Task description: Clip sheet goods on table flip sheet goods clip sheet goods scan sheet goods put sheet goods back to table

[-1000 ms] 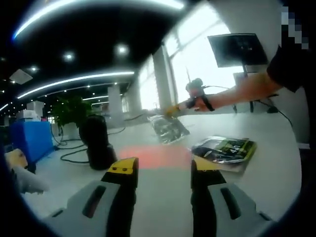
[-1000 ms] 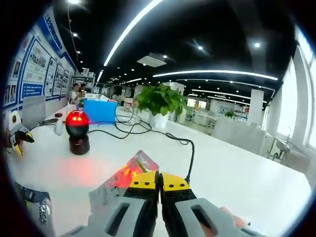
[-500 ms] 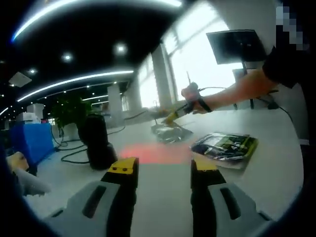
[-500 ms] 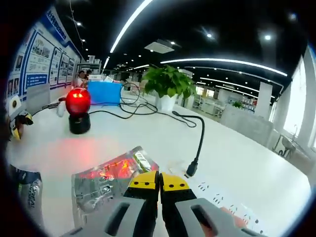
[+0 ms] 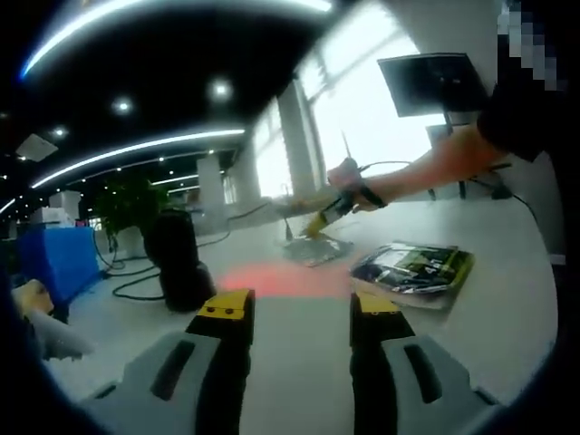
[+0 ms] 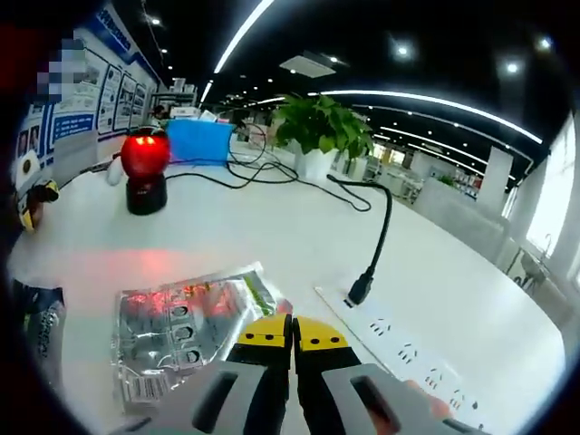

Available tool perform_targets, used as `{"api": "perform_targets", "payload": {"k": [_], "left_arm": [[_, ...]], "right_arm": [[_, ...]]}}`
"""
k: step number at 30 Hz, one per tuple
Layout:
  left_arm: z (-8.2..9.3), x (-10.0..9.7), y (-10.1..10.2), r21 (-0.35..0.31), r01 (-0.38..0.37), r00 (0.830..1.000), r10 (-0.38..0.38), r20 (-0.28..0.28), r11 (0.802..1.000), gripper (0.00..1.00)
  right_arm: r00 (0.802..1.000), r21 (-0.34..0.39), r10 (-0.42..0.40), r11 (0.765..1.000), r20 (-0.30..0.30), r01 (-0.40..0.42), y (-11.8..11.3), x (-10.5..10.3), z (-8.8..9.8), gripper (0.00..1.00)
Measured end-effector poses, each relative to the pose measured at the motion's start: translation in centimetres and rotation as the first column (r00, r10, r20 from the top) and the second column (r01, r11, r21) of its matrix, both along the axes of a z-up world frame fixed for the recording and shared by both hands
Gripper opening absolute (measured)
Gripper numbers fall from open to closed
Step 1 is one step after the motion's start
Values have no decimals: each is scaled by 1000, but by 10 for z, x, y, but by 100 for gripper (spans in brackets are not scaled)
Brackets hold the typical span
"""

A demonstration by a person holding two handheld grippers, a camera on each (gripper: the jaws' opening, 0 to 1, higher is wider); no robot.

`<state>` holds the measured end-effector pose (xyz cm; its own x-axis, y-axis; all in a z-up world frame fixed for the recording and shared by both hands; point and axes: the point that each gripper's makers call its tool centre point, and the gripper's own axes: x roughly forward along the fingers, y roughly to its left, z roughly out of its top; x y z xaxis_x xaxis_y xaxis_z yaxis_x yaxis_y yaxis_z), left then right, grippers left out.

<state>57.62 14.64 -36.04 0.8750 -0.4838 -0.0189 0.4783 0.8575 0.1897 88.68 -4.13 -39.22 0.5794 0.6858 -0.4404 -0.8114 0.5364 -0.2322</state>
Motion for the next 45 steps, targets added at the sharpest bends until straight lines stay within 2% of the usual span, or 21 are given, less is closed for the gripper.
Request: {"api": "perform_targets", "payload": {"k": [8, 13, 17, 21, 26, 30, 33, 35, 38, 45], "left_arm": [[-2, 1, -1, 19, -6, 1000, 6, -3, 1000, 34], [-3, 2, 1, 19, -13, 1000, 13, -5, 1000, 34], [-4, 2, 0, 24, -12, 1000, 12, -8, 1000, 34], [-4, 2, 0, 28, -13, 1000, 13, -8, 1000, 34], [-4, 3, 1, 23, -17, 1000, 18, -7, 1000, 34], [-3, 3, 1, 23, -16, 1000, 16, -6, 1000, 34], [-4, 3, 1, 23, -14, 1000, 15, -6, 1000, 34], [-3, 3, 1, 24, -13, 1000, 14, -5, 1000, 34], [-3, 4, 1, 23, -14, 1000, 14, -2, 1000, 34], [-2, 2, 1, 19, -11, 1000, 11, 0, 1000, 34]], "right_arm": [[1000, -39, 14, 999, -2, -14, 3, 2, -13, 0], [1000, -37, 10, 999, -9, -11, 1, 2, -15, 0], [999, -16, -16, 1000, -31, 16, -2, 4, -17, 0], [999, -17, -45, 999, -23, 45, -5, 4, -16, 1], [994, 78, -105, 991, -41, 108, -14, 11, -2, 2], [985, 158, -162, 973, -51, 168, -26, 20, 14, 3], [983, 194, -177, 964, -45, 183, -31, 22, 25, 10], [984, 171, -179, 969, 1, 177, -35, 23, 30, 16], [987, 177, -158, 972, -7, 157, -30, 16, 32, 22], [993, 189, -117, 975, -30, 121, -9, -7, 20, 31]]}}
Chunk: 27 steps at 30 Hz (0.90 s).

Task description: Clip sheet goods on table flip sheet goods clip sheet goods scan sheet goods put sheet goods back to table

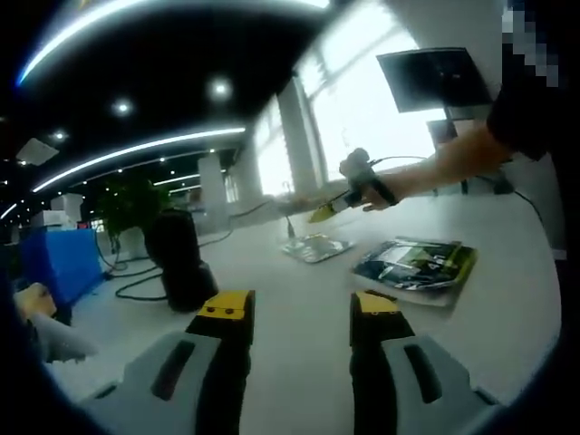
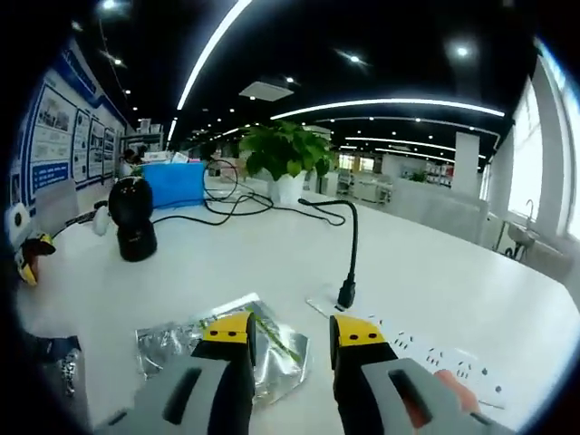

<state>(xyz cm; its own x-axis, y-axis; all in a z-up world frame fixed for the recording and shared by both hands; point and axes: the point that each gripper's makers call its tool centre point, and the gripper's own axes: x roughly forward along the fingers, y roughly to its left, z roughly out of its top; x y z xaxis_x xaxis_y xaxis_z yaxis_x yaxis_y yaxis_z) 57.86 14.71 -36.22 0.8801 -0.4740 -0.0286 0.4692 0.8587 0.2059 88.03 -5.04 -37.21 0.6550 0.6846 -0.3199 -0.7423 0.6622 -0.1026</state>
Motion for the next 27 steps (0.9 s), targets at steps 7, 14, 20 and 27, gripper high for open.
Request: {"api": "perform_targets", "payload": {"k": [7, 14, 20, 27], "left_arm": [[1, -1, 0, -6, 1, 1000, -1, 3, 1000, 34], [2, -2, 0, -11, 2, 1000, -2, 5, 1000, 34], [2, -2, 0, -12, 5, 1000, -5, 5, 1000, 34], [3, -2, 0, -15, 5, 1000, -4, 6, 1000, 34]], "right_arm": [[1000, -13, 16, 1000, -24, -17, 16, -18, -16, 42], [999, -11, 22, 1000, -41, -22, 25, -28, -21, 42], [998, -40, 20, 999, -59, -23, 28, -32, -34, 43], [996, -46, 4, 999, -90, -8, 24, -29, -44, 42]]}}
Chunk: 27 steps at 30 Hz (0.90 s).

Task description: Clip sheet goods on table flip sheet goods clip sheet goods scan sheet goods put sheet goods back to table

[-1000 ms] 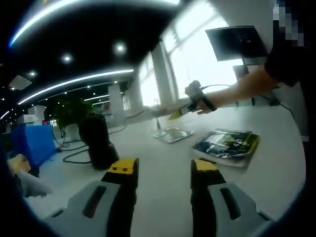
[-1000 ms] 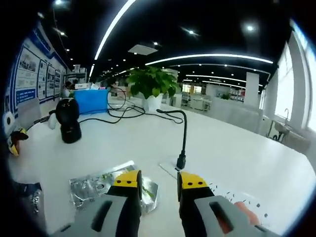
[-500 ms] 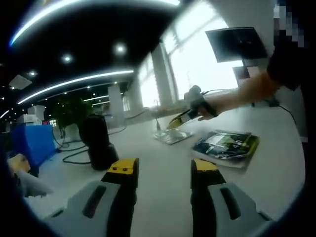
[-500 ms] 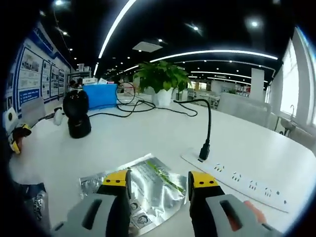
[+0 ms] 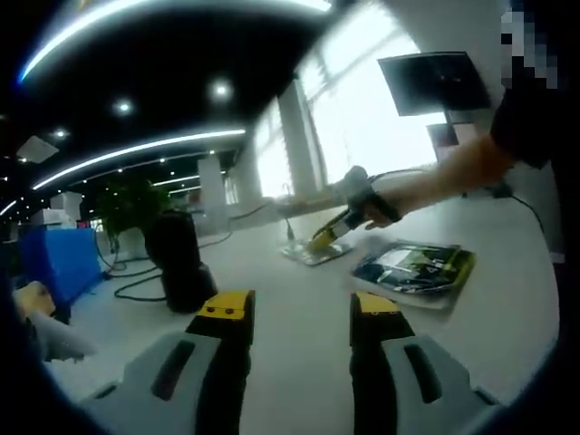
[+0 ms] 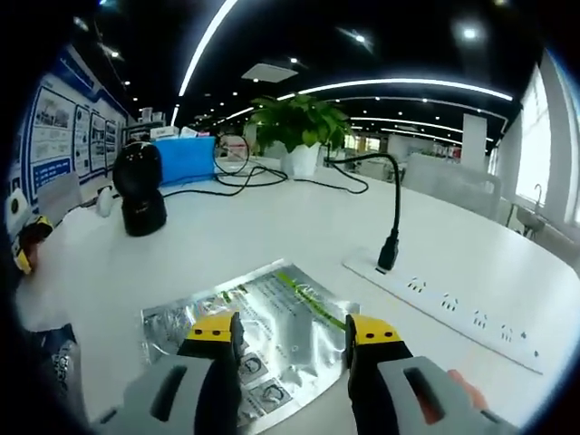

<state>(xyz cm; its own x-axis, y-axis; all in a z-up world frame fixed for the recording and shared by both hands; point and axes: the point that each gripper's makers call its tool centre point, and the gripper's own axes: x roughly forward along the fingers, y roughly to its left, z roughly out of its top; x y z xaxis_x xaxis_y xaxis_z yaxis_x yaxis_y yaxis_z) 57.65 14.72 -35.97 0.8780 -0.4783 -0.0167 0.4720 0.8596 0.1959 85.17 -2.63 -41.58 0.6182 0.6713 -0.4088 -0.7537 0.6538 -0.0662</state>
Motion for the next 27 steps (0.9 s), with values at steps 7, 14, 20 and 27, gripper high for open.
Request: {"api": "perform_targets", "payload": {"k": [7, 14, 20, 27], "left_arm": [[0, 0, 0, 0, 1, 1000, -1, 0, 1000, 34], [0, 0, -1, 1, 4, 1000, -4, 0, 1000, 34], [0, 0, 0, -4, 3, 1000, -3, 1, 1000, 34], [2, -1, 1, -17, 3, 1000, -3, 2, 1000, 34]], "right_arm": [[997, 66, -36, 997, -64, 40, -4, 4, -6, 41], [998, 76, -31, 996, -62, 36, -3, 9, -5, 41], [998, 76, -31, 997, -55, 35, -3, 9, -4, 41], [998, 127, -66, 990, 3, 65, 1, 7, 16, 57]]}}
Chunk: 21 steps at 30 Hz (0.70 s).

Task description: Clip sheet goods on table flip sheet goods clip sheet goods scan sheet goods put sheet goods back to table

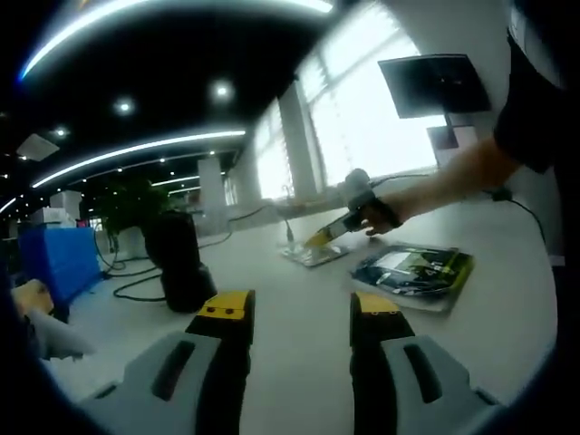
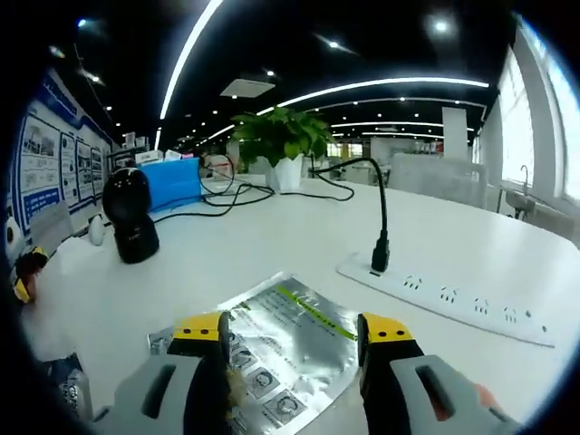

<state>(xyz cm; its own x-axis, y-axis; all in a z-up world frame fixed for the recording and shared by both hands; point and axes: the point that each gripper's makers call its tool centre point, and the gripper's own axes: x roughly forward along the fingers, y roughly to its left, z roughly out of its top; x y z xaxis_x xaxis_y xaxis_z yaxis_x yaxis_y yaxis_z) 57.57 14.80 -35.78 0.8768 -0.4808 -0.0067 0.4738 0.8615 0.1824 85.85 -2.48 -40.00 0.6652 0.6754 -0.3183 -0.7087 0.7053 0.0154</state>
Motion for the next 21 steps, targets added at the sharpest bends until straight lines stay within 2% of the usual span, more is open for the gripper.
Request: {"api": "perform_targets", "payload": {"k": [5, 7, 9, 12, 16, 21], "left_arm": [[0, 0, 1, -7, -2, 1000, 2, 0, 1000, 34], [0, 0, 0, -10, 1, 1000, -1, -1, 1000, 34], [0, 0, 0, -11, 3, 1000, -3, -4, 1000, 34], [1, 0, -1, -16, 8, 1000, -8, -4, 1000, 34], [0, 2, 2, -17, -5, 1000, 4, -11, 1000, 36], [1, 7, 11, -50, -38, 999, 37, -20, 998, 39]], "right_arm": [[999, 10, -15, 1000, 46, 15, 2, -6, 21, 50], [999, 28, -19, 999, 45, 18, 3, -12, 27, 48], [1000, 65, -27, 998, 17, 26, 0, -13, 30, 45], [999, 77, -36, 996, 13, 35, -4, -17, 36, 42], [999, 107, -42, 993, 32, 39, -6, -32, 52, 42], [994, 125, -36, 992, 101, 24, -10, -61, 75, 41]]}}
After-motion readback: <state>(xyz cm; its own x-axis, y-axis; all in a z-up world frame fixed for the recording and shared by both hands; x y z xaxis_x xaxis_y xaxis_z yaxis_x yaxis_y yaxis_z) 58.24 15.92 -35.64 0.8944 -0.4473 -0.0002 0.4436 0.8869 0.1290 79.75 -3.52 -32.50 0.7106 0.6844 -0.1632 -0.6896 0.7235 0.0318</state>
